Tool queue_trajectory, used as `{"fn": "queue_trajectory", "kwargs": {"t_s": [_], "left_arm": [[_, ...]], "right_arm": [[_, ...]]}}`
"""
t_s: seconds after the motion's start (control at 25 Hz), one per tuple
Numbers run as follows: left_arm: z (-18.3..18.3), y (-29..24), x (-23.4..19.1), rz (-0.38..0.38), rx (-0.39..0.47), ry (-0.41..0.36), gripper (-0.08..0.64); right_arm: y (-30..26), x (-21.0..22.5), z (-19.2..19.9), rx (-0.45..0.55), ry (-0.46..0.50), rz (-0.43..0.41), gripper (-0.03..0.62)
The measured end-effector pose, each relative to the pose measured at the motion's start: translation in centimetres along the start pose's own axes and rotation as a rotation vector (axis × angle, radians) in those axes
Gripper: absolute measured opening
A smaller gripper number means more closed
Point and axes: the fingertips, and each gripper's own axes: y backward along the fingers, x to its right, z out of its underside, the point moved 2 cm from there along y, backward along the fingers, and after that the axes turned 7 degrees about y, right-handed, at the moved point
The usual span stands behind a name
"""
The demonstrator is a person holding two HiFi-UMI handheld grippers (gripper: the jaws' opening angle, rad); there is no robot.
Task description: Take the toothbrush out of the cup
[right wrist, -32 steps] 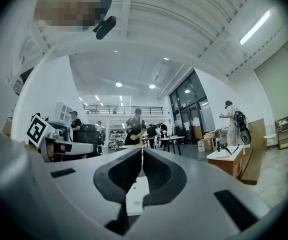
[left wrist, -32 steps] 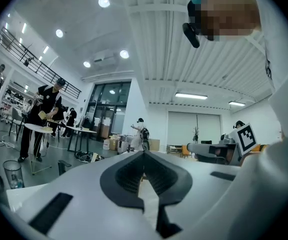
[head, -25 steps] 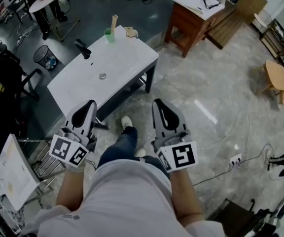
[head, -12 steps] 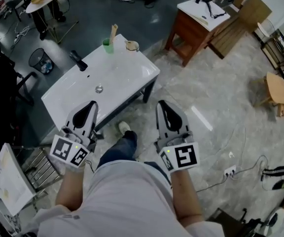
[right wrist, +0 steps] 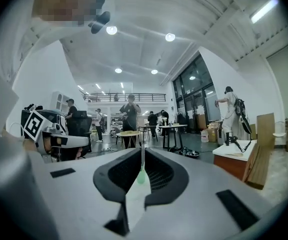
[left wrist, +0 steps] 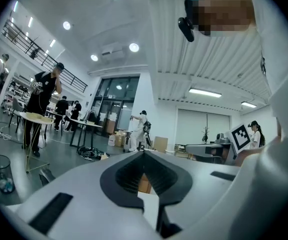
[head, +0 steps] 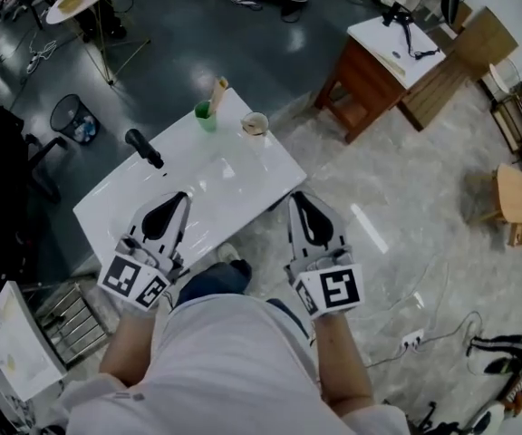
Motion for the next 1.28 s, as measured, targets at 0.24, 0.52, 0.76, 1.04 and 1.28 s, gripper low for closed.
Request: {"fn": "queue_trajectory", "kwargs": {"t_s": [0.24, 0.52, 0.76, 1.04, 1.28], "left_arm": [[-0.8, -3.1, -4.5, -0.035, -0.029, 0.032, 0.017], [-1.6, -4.2, -8.1, -0.097, -0.036, 0.050, 0.017], [-1.9, -4.0, -9.0, -0.170, -0.037, 0.064, 0.017], [-1.7, -4.8, -9.6, -0.305, -0.008, 0.067, 0.017], [-1.6, -5.9, -9.6, -0.436, 0.027, 0.078, 0.017]], "right_arm": [[-6.6, 2.3, 0.1, -0.041, 0.004, -0.044, 0.024], [-12.0, 3.5, 1.0, -0.077, 0.015, -0.099, 0.025], [-14.7, 4.6, 2.1, -0.116, 0.046, -0.175, 0.026], [-17.9, 6.7, 4.4, -0.171, 0.073, -0.303, 0.057], [-20.2, 8.0, 7.4, -0.242, 0.105, -0.450, 0.148]]}}
